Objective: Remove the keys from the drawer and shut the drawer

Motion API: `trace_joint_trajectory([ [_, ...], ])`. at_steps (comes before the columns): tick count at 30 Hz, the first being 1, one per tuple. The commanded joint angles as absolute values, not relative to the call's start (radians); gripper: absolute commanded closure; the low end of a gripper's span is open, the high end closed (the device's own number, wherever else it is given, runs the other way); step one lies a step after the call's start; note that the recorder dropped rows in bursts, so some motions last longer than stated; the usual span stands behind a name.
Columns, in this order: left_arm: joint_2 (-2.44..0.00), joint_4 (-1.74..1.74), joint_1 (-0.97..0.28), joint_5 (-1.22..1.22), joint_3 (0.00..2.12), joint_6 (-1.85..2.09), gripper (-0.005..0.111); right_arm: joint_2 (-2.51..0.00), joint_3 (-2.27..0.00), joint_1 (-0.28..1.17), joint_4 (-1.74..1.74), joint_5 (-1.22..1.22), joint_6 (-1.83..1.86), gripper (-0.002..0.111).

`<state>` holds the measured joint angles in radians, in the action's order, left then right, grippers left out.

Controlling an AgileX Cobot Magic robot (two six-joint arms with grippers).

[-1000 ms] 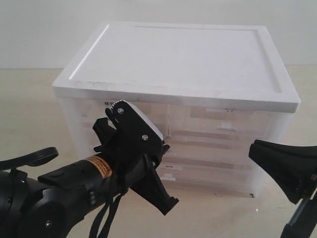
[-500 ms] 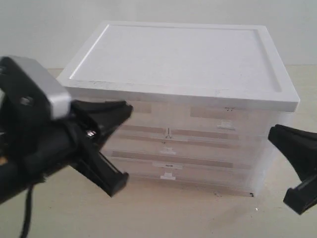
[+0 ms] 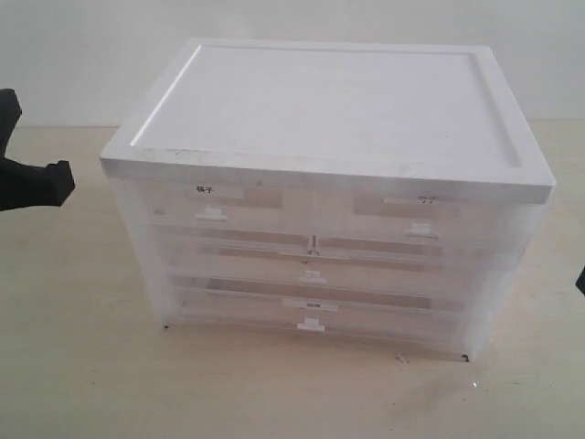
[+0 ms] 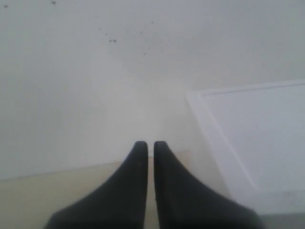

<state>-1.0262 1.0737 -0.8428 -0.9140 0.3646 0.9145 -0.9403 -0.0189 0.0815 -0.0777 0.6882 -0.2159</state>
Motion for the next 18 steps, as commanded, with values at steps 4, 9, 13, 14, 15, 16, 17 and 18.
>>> trace_joint_trajectory([
  [4, -1.175, 0.726, -0.571, -0.598, 0.389, 0.525, 0.102, -0.939, -0.023, 0.080, -0.148, 0.690, -0.252, 0.108],
  [9, -1.283, 0.488, -0.486, -0.567, 0.408, 0.278, 0.102, -0.939, -0.025, 0.080, -0.228, 0.729, -0.289, 0.108],
  [13, -1.321, 0.292, -0.484, -0.575, 0.408, 0.100, 0.102, -0.943, -0.054, 0.080, -0.309, 0.708, -0.329, 0.108],
  [14, -1.327, 0.257, -0.484, -0.575, 0.408, 0.070, 0.102, -0.951, -0.060, 0.080, -0.327, 0.706, -0.339, 0.108],
  [15, -1.336, 0.214, -0.484, -0.575, 0.408, 0.027, 0.102, -0.962, -0.064, 0.080, -0.329, 0.706, -0.339, 0.108],
  [16, -1.341, 0.195, -0.484, -0.575, 0.408, 0.006, 0.102, -0.972, -0.070, 0.080, -0.329, 0.707, -0.339, 0.108],
  [17, -1.346, 0.180, -0.484, -0.573, 0.408, -0.008, 0.102, -0.987, -0.072, 0.080, -0.329, 0.705, -0.339, 0.108],
  [18, -1.350, 0.165, -0.487, -0.568, 0.408, -0.012, 0.102, -1.005, -0.074, 0.080, -0.329, 0.720, -0.335, 0.108],
])
